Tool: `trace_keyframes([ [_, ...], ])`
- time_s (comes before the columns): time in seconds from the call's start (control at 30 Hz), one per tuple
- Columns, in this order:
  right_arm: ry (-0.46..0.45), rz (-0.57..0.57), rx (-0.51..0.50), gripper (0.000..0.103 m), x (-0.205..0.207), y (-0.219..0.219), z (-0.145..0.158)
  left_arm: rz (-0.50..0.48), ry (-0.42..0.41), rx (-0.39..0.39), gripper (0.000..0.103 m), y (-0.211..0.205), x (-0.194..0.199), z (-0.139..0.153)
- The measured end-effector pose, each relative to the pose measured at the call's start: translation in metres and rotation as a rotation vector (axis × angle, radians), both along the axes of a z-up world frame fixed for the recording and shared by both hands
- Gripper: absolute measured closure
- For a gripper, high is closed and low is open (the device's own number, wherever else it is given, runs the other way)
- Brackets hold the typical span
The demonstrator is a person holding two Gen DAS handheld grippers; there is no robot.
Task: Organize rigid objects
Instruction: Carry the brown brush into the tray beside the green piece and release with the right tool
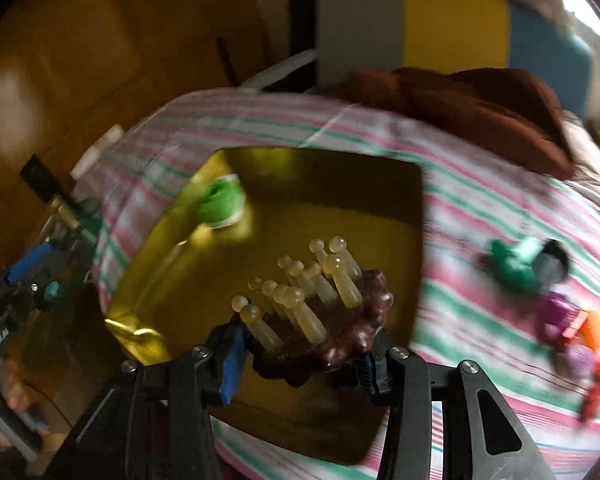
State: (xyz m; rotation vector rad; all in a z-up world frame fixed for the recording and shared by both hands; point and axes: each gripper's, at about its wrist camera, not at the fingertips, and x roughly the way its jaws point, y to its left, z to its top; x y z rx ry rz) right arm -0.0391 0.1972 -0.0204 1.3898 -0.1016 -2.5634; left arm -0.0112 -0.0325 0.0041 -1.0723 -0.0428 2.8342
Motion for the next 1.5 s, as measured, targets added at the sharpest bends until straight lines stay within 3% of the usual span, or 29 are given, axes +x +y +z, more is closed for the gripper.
trace_keyframes([
  [0.37, -0.091, 0.082, -0.045, 0.057, -0.046, -0.074, -0.031, 0.050, -0.019, 0.007, 0.046, -0.019, -0.005, -0.010],
  [0.73, -0.094, 0.079, -0.038, 0.057, -0.068, -0.106, -0.038, 0.098, -0.049, 0.024, 0.046, -0.038, -0.014, -0.021],
  [1.07, -0.190, 0.072, -0.005, 0.055, -0.110, -0.132, -0.064, 0.106, -0.077, 0.025, 0.046, -0.039, -0.017, -0.031],
  [1.2, -0.175, 0.071, -0.042, 0.054, -0.109, -0.131, -0.066, 0.107, -0.073, 0.026, 0.046, -0.039, -0.016, -0.030],
  [1.27, -0.162, 0.074, -0.051, 0.050, -0.105, -0.129, -0.061, 0.108, -0.074, 0.028, 0.046, -0.040, -0.016, -0.030],
  [1.33, -0.135, 0.060, -0.076, 0.040, -0.101, -0.123, -0.052, 0.113, -0.070, 0.028, 0.046, -0.040, -0.015, -0.030],
  [1.5, -0.066, 0.026, -0.112, 0.032, -0.085, -0.103, -0.027, 0.119, -0.059, 0.025, 0.046, -0.039, -0.013, -0.027],
])
